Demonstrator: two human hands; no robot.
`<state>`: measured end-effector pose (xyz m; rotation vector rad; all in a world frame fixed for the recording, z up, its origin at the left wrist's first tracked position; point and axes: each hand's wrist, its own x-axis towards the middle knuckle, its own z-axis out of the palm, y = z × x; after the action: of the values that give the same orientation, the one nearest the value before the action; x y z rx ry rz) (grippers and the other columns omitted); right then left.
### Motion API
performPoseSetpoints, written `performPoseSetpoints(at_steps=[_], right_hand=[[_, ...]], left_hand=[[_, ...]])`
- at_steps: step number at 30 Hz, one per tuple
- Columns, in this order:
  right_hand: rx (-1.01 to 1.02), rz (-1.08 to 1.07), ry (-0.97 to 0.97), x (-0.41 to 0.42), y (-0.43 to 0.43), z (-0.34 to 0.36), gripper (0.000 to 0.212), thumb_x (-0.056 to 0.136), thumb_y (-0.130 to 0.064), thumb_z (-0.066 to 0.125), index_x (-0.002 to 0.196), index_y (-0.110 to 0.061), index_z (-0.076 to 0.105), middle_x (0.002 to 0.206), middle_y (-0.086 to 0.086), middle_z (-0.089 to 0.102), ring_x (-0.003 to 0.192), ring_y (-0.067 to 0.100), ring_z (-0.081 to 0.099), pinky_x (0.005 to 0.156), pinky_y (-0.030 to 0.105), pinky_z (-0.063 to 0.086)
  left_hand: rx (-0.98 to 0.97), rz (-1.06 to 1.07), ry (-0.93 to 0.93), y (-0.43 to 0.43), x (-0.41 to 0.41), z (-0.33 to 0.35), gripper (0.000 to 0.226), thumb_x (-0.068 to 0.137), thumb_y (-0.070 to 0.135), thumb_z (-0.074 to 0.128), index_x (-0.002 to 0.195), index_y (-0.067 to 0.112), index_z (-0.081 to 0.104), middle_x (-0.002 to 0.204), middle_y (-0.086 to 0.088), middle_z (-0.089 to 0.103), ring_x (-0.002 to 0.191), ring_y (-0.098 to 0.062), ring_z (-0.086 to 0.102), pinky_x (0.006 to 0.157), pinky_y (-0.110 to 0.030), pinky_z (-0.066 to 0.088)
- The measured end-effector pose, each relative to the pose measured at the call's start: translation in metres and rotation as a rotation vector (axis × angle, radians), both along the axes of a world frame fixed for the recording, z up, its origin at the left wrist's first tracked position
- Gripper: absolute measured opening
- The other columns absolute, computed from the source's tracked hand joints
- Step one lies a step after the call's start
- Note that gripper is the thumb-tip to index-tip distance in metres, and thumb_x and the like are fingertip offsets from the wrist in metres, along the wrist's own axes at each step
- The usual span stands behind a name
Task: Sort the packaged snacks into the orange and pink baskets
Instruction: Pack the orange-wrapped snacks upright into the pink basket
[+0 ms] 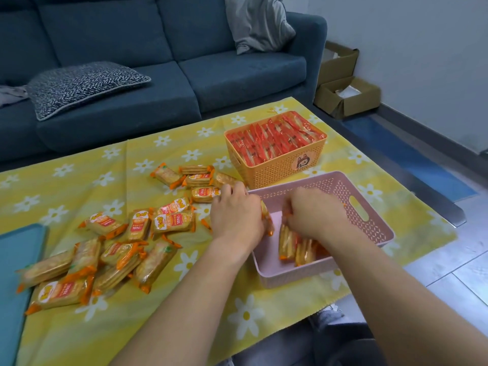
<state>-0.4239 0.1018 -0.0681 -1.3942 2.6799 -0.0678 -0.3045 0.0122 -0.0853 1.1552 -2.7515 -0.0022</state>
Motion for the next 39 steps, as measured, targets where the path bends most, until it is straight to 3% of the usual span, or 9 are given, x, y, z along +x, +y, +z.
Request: performPoseSetpoints(at_steps=[6, 10, 14, 17, 20, 23, 26, 31, 39], right_hand=[[-0.486, 0.035, -0.093, 0.001, -0.001, -0.008, 0.008, 0.088, -0.011, 0.065, 0.091, -0.018, 0.067, 0.099, 0.007, 0.060, 0.087, 0.036, 0.063, 0.071, 0.043, 0.052], [-0.490, 0.072, -0.264, 0.006, -0.006, -0.018, 0.016, 0.078, 0.002, 0.062, 0.082, -0.013, 0.064, 0.092, 0.007, 0.055, 0.083, 0.034, 0.060, 0.073, 0.042, 0.050], [-0.453, -0.030, -0.460, -0.006, 0.000, -0.008, 0.026, 0.078, 0.003, 0.056, 0.077, -0.022, 0.062, 0.085, 0.002, 0.072, 0.085, 0.024, 0.068, 0.077, 0.035, 0.054], [-0.308, -0.037, -0.402, -0.016, 0.008, -0.005, 0.015, 0.083, -0.011, 0.061, 0.095, -0.020, 0.063, 0.096, -0.001, 0.071, 0.094, 0.025, 0.067, 0.081, 0.038, 0.055], [0.045, 0.058, -0.209, -0.005, 0.010, -0.008, 0.040, 0.083, -0.040, 0.066, 0.119, -0.022, 0.063, 0.111, 0.001, 0.071, 0.111, 0.028, 0.063, 0.091, 0.038, 0.052], [0.214, 0.148, 0.026, 0.007, 0.006, -0.013, 0.044, 0.084, -0.041, 0.064, 0.124, -0.023, 0.061, 0.124, 0.004, 0.068, 0.125, 0.030, 0.053, 0.096, 0.039, 0.040], [0.271, 0.113, -0.022, 0.003, 0.006, -0.008, 0.055, 0.080, -0.043, 0.075, 0.127, -0.020, 0.060, 0.127, 0.005, 0.066, 0.127, 0.031, 0.052, 0.099, 0.040, 0.040], [-0.020, -0.006, -0.134, -0.015, 0.011, 0.011, 0.024, 0.080, -0.022, 0.067, 0.104, -0.019, 0.070, 0.109, 0.009, 0.069, 0.100, 0.034, 0.065, 0.084, 0.042, 0.057], [-0.421, -0.176, -0.306, -0.007, -0.002, -0.008, 0.034, 0.079, -0.020, 0.077, 0.107, -0.013, 0.058, 0.109, 0.010, 0.054, 0.097, 0.033, 0.058, 0.075, 0.036, 0.044]], left_hand=[[0.017, -0.017, 0.035, 0.001, -0.001, 0.001, 0.055, 0.076, 0.054, 0.073, 0.121, 0.026, 0.059, 0.121, -0.001, 0.052, 0.117, -0.030, 0.045, 0.089, -0.040, 0.039], [0.052, -0.126, 0.123, 0.002, -0.002, -0.002, 0.077, 0.073, 0.045, 0.075, 0.140, 0.035, 0.038, 0.124, 0.001, 0.049, 0.115, -0.028, 0.044, 0.090, -0.040, 0.039], [0.091, -0.168, 0.106, 0.001, -0.002, -0.002, 0.051, 0.080, 0.044, 0.072, 0.126, 0.042, 0.050, 0.116, 0.005, 0.045, 0.109, -0.026, 0.041, 0.088, -0.040, 0.038], [0.113, -0.147, 0.123, 0.001, -0.003, -0.001, 0.036, 0.083, 0.039, 0.069, 0.116, 0.040, 0.058, 0.114, 0.006, 0.045, 0.108, -0.025, 0.041, 0.089, -0.039, 0.038], [0.115, -0.142, 0.145, 0.002, -0.005, 0.000, 0.031, 0.085, 0.034, 0.067, 0.114, 0.039, 0.060, 0.113, 0.006, 0.046, 0.108, -0.025, 0.042, 0.089, -0.038, 0.037], [0.111, -0.140, 0.144, 0.003, -0.006, 0.000, 0.032, 0.085, 0.033, 0.067, 0.115, 0.038, 0.058, 0.113, 0.006, 0.046, 0.109, -0.025, 0.042, 0.090, -0.038, 0.038], [0.110, -0.136, 0.153, 0.002, -0.006, -0.001, 0.032, 0.085, 0.034, 0.068, 0.115, 0.038, 0.059, 0.113, 0.005, 0.046, 0.109, -0.025, 0.043, 0.089, -0.038, 0.038], [0.110, -0.138, 0.157, 0.000, -0.005, -0.002, 0.034, 0.084, 0.035, 0.070, 0.116, 0.038, 0.060, 0.113, 0.006, 0.046, 0.108, -0.025, 0.042, 0.087, -0.037, 0.037], [0.087, -0.126, 0.160, 0.003, -0.009, -0.003, 0.047, 0.077, 0.054, 0.069, 0.120, 0.037, 0.062, 0.117, 0.006, 0.047, 0.113, -0.024, 0.039, 0.091, -0.039, 0.034]])
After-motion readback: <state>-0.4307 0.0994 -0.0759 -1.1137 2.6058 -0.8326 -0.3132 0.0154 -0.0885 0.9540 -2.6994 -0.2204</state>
